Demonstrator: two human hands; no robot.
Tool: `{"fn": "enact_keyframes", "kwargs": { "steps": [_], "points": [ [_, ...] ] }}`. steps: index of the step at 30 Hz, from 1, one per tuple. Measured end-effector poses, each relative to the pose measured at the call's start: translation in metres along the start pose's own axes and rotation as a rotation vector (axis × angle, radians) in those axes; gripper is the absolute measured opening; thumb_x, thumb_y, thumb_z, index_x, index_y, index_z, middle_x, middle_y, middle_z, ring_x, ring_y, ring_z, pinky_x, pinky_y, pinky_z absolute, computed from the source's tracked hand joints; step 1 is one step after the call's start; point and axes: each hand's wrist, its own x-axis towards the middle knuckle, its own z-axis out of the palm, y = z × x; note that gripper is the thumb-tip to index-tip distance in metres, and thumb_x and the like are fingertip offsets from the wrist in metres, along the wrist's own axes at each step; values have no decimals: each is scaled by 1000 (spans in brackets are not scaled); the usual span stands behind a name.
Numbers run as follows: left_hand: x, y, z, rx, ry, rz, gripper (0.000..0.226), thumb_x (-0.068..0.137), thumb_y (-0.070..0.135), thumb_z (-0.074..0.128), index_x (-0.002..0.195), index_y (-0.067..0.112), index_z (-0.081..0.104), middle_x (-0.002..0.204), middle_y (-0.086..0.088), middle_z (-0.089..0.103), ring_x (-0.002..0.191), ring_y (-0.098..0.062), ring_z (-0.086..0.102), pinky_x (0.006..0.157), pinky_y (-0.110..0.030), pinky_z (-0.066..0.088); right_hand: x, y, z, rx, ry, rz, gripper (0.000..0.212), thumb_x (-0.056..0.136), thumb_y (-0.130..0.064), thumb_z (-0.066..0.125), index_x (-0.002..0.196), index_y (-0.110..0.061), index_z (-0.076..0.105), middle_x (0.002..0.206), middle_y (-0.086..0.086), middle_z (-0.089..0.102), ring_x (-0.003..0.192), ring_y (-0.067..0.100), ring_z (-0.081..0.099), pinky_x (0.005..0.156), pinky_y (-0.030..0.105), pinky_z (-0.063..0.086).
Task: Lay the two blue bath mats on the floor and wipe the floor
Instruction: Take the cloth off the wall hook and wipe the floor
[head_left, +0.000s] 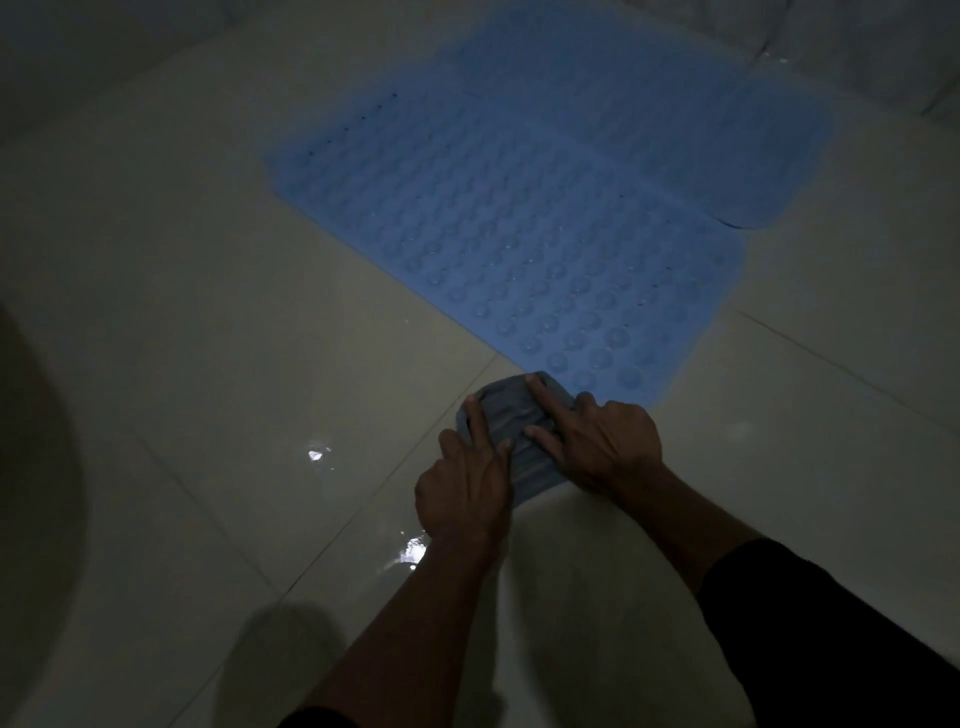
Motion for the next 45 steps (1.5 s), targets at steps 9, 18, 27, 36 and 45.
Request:
{"fn": "enact_keyframes", "kwargs": {
  "steps": [9, 18, 27, 36, 45],
  "points": [
    [62, -30, -27, 9, -46, -71, 71, 102, 58, 16, 158, 23, -12, 136, -14, 45, 99, -28, 63, 68, -35, 38, 81, -25, 10, -45, 22, -157, 69, 86, -65, 30, 136, -28, 58, 60, 11, 60, 32, 23, 47, 45, 22, 21],
    [122, -77, -34, 58, 175, -84, 71, 90, 64, 40, 140, 17, 57, 71, -5, 58, 36, -15, 44, 45, -24, 21, 153, -65, 4, -115, -79, -196, 69, 88, -65, 27, 143, -28, 49, 63, 12, 60, 33, 24, 46, 43, 23, 29],
    [162, -104, -79, -218, -88, -249, 78, 102, 54, 33, 158, 23, -11, 136, -11, 43, 108, -29, 58, 76, -35, 40, 222, -114, -36, -195, -504, -120, 71, 94, -69, 20, 151, -43, -13, 119, 14, 62, 97, 27, 65, 68, 32, 38],
    [180, -127, -92, -171, -136, -197, 68, 102, 59, 21, 157, 35, -10, 135, -13, 42, 101, -30, 61, 71, -35, 35, 251, -125, -27, -124, -507, -149, 73, 93, -70, 22, 152, -43, -13, 118, 13, 62, 97, 27, 65, 69, 32, 37],
    [209, -153, -93, -88, 161, -264, 64, 96, 59, 31, 150, 28, 42, 90, -15, 63, 50, -22, 53, 49, -29, 34, 292, -150, -15, -132, -218, -221, 66, 90, -72, 19, 151, -46, 19, 77, 10, 66, 60, 25, 63, 53, 28, 29]
  ]
}}
